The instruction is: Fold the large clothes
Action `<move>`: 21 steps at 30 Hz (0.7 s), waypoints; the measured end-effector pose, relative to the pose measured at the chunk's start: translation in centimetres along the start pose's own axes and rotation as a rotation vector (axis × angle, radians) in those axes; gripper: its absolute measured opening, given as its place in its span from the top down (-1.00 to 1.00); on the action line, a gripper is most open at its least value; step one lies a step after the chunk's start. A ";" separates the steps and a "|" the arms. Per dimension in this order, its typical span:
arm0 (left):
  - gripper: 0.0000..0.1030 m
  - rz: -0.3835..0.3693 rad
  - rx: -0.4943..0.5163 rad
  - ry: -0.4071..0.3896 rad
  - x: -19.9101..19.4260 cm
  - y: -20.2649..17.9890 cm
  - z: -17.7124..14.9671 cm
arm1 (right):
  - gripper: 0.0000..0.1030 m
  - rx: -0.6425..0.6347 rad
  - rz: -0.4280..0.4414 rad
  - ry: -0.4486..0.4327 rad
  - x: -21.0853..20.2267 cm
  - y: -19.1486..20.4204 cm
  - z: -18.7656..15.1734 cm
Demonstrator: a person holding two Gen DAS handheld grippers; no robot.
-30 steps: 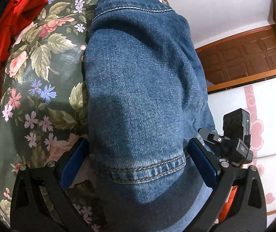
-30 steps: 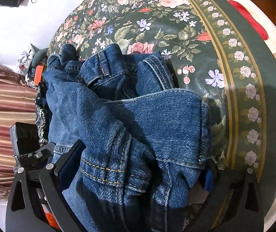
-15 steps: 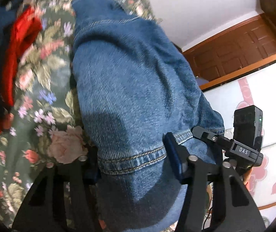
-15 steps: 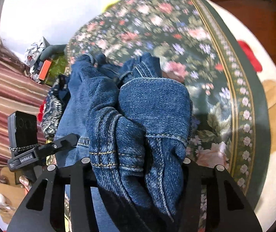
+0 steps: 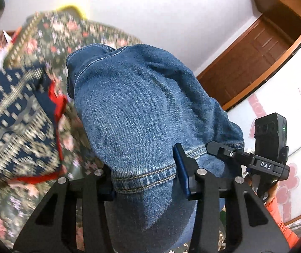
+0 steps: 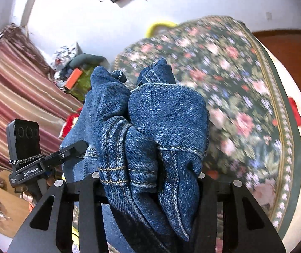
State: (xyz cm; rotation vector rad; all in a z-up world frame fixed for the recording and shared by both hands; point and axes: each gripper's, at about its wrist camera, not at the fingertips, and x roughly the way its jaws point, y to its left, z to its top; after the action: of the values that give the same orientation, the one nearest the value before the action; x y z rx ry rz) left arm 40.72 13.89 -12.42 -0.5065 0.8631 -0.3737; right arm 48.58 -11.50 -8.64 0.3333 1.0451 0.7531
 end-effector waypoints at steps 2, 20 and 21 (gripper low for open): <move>0.15 0.003 0.012 -0.029 -1.8 0.3 0.6 | 0.21 -0.026 0.012 -0.020 0.0 1.9 0.7; 0.15 0.148 -0.075 -0.127 -11.1 16.5 7.6 | 0.21 -0.042 0.168 0.047 16.3 11.6 5.2; 0.15 0.147 -0.115 -0.121 -10.5 18.8 7.8 | 0.21 -0.014 0.168 0.067 17.6 11.3 5.2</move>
State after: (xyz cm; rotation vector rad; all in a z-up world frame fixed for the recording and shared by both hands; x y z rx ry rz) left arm 42.65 36.68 -12.16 -0.5628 0.8016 -0.1580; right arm 53.61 9.30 -11.15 0.3889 1.0834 0.9272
